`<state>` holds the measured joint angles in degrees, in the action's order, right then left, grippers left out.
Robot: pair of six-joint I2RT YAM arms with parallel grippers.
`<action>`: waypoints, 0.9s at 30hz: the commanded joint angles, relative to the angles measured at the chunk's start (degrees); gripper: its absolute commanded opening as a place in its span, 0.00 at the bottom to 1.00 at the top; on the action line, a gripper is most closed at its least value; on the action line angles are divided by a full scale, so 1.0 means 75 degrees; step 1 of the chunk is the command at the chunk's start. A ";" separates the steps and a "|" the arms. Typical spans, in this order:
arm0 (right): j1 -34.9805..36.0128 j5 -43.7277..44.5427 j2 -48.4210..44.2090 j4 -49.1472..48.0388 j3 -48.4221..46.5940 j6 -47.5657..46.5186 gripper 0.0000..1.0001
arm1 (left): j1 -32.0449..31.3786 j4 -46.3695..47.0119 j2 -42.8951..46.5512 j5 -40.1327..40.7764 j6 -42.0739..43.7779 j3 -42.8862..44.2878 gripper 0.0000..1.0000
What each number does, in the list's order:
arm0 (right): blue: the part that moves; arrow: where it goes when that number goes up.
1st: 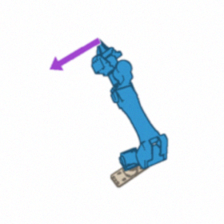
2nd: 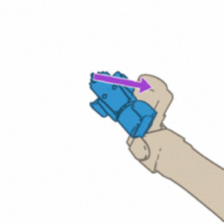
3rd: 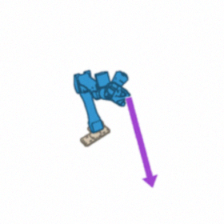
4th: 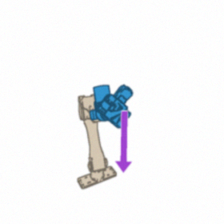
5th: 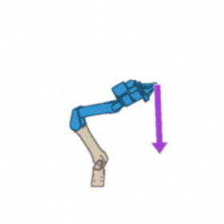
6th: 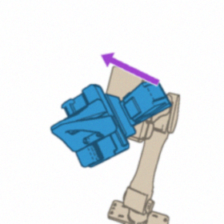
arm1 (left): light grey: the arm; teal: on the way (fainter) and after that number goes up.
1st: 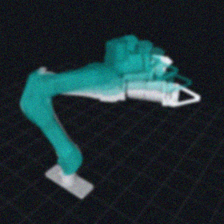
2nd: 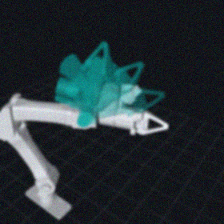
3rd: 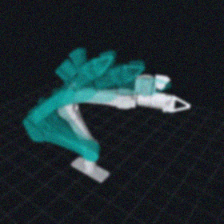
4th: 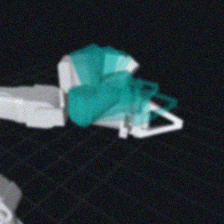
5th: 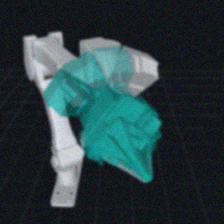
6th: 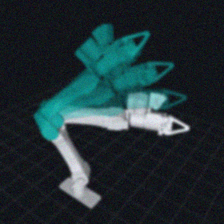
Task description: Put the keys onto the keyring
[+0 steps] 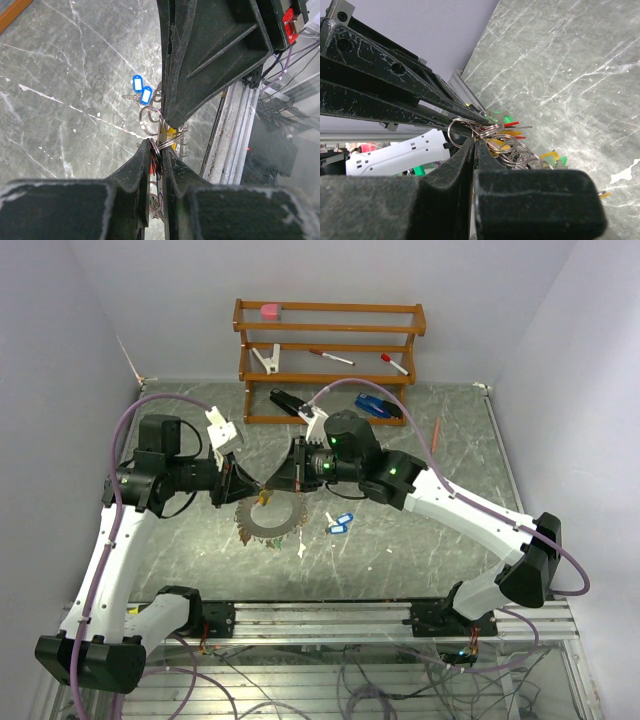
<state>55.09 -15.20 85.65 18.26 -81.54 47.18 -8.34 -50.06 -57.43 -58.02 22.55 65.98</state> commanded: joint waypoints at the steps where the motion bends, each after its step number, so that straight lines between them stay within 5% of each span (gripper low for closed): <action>1: -0.0008 0.0001 0.0065 -0.0230 -0.0064 0.0072 0.00 | 0.0022 -0.0108 0.0075 -0.0652 0.0126 0.0391 0.07; 27: -0.0009 -0.0367 -0.0095 -0.0097 0.0016 0.0454 0.00 | 0.0022 0.0112 0.0096 -0.0171 0.0203 0.0273 0.07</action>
<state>55.09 -17.23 86.02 17.28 -81.54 49.74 -8.34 -50.74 -57.32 -58.63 23.33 66.17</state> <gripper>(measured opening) 0.007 0.184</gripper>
